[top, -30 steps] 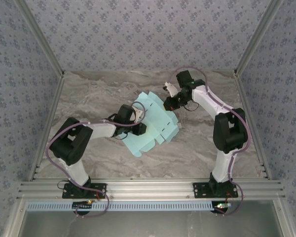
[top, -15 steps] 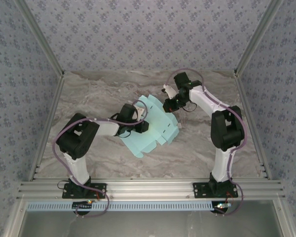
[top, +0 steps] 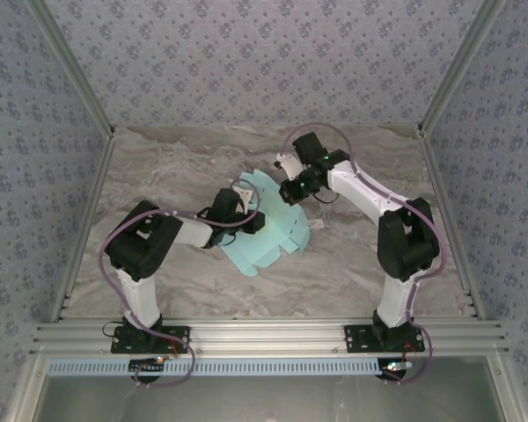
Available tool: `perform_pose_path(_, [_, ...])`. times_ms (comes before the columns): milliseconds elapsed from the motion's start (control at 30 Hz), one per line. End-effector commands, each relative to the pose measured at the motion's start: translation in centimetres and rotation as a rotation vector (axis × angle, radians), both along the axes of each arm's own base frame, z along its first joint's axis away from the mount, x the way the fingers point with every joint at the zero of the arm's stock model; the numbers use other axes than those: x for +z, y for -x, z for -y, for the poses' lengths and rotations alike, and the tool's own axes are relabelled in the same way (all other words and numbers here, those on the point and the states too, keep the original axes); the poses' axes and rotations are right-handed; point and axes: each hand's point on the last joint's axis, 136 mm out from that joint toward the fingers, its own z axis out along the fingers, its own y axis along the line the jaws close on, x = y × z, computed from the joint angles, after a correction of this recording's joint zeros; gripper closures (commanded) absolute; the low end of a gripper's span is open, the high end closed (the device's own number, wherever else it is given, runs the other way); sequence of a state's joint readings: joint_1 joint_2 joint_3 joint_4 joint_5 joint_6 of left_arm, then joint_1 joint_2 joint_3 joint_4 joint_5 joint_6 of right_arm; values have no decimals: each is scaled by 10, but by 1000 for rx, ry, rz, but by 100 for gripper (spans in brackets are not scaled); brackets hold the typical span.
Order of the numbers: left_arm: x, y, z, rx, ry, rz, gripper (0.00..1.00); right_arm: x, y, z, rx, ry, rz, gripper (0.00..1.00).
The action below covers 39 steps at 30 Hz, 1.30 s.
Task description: Fold the paper box
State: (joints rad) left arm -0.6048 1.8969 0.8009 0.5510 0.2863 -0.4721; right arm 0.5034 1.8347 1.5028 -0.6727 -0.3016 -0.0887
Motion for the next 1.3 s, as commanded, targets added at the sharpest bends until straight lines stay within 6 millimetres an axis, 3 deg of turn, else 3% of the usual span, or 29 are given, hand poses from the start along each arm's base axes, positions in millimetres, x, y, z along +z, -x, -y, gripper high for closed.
perform_pose_path(0, [-38,20,-7,42,-21,-106,80,-8,13,-19,-19,17,19,100])
perform_pose_path(367, [-5,19,-12,61,25,-37,73,-3,6,-24,-84,176,205,100])
perform_pose_path(733, [38,31,-30,71,32,11,57,21,-7,-16,-78,304,354,100])
perform_pose_path(933, [37,37,-52,116,17,-19,55,29,-13,-11,-37,387,418,100])
perform_pose_path(1267, [16,55,-85,213,14,-121,60,19,-14,1,61,628,501,100])
